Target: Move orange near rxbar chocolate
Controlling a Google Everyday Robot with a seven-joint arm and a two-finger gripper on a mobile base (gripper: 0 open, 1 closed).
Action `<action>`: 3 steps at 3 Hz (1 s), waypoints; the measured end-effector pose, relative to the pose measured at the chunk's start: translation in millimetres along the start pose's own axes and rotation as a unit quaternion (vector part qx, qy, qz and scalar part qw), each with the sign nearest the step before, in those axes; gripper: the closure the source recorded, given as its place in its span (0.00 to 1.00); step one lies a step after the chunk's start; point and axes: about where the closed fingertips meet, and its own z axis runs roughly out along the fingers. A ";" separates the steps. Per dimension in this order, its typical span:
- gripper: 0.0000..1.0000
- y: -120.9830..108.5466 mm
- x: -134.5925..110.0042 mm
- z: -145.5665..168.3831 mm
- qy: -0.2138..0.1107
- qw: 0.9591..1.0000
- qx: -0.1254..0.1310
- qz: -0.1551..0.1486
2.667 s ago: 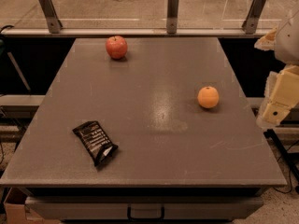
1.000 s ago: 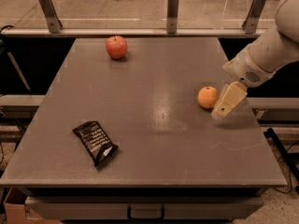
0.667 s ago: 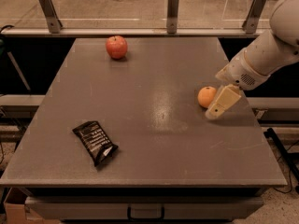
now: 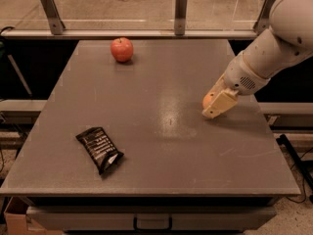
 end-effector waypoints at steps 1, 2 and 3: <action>0.88 8.6 -33.5 -32.6 -0.027 0.999 0.000 -0.019; 1.00 11.8 -40.3 -33.1 -0.034 0.999 -0.006 -0.026; 1.00 36.2 -47.8 2.1 -0.048 0.995 -0.066 -0.052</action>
Offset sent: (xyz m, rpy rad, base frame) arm -0.0042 0.0167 0.0429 0.0416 -0.0334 0.0350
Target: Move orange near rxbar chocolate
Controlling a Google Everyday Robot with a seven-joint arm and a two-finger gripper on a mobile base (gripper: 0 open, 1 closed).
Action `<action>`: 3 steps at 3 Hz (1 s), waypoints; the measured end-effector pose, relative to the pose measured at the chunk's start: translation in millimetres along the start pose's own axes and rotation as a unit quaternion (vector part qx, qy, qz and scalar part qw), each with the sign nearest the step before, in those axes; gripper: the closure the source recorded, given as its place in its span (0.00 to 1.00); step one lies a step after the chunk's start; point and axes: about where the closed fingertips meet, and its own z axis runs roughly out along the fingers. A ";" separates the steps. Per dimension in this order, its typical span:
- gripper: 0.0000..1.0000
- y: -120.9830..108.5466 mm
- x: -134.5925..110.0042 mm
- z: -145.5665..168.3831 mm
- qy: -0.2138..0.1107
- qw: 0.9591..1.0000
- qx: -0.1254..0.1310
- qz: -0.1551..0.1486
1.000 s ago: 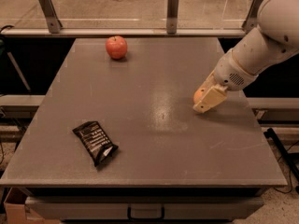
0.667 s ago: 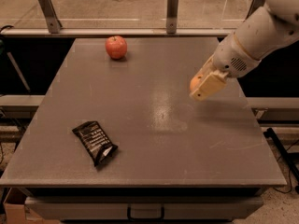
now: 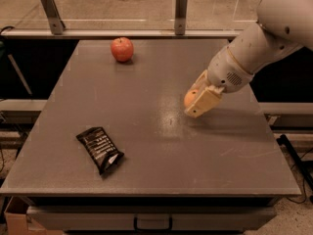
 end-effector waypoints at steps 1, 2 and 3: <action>1.00 44.7 -42.9 58.2 -0.028 0.995 -0.074 -0.065; 1.00 93.5 -95.7 103.2 -0.055 0.979 -0.141 -0.139; 0.84 120.9 -125.4 127.0 -0.065 0.965 -0.167 -0.190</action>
Offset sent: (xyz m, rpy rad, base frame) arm -0.1042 0.2344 -0.0350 0.2165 0.0718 0.6107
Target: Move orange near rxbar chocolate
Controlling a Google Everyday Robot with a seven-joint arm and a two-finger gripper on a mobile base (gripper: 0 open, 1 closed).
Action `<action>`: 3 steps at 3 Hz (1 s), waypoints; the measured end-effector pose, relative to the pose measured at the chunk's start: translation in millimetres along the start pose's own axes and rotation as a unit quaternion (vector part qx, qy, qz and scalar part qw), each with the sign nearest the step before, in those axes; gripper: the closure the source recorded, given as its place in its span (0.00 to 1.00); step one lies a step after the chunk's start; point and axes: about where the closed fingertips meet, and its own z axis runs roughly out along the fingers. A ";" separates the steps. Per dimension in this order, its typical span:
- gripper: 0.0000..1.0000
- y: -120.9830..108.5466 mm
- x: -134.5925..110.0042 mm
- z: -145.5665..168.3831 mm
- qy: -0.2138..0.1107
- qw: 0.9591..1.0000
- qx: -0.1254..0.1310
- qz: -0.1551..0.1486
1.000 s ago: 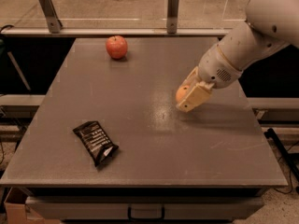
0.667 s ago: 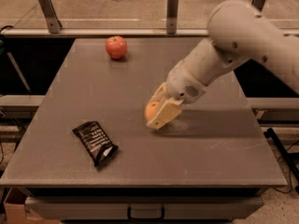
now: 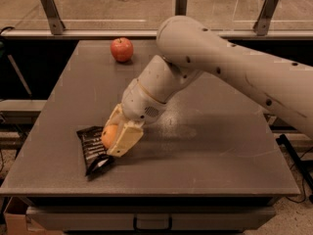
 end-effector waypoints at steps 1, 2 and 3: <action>0.61 -1.8 -11.6 10.5 0.005 1.000 -0.001 -0.030; 0.36 -7.2 -13.5 8.3 0.013 0.999 0.010 -0.048; 0.14 -10.4 -15.5 3.0 0.018 0.998 0.018 -0.060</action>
Offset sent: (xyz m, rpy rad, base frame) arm 0.0112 0.0161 0.0055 0.0018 -0.1337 0.0652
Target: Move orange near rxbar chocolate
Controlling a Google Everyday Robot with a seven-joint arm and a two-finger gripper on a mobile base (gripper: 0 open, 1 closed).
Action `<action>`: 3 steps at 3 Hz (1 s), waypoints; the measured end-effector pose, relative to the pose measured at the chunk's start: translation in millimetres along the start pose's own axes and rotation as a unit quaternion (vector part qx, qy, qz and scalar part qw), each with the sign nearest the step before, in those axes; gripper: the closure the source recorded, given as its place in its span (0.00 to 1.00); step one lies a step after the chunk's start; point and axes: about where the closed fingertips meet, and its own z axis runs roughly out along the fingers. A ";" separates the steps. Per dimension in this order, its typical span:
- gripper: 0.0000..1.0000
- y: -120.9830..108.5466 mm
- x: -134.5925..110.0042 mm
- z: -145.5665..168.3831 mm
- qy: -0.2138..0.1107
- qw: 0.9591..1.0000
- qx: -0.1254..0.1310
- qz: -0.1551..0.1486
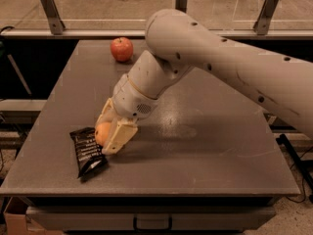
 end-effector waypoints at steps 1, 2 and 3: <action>0.00 2.1 -5.4 1.3 -0.005 1.000 -0.003 -0.005; 0.00 3.8 -7.3 1.3 -0.008 1.000 -0.003 -0.004; 0.00 -3.7 0.2 -31.2 -0.006 0.999 0.031 0.008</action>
Offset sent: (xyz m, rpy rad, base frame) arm -0.0088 0.0035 0.0062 0.0266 0.0154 -0.0007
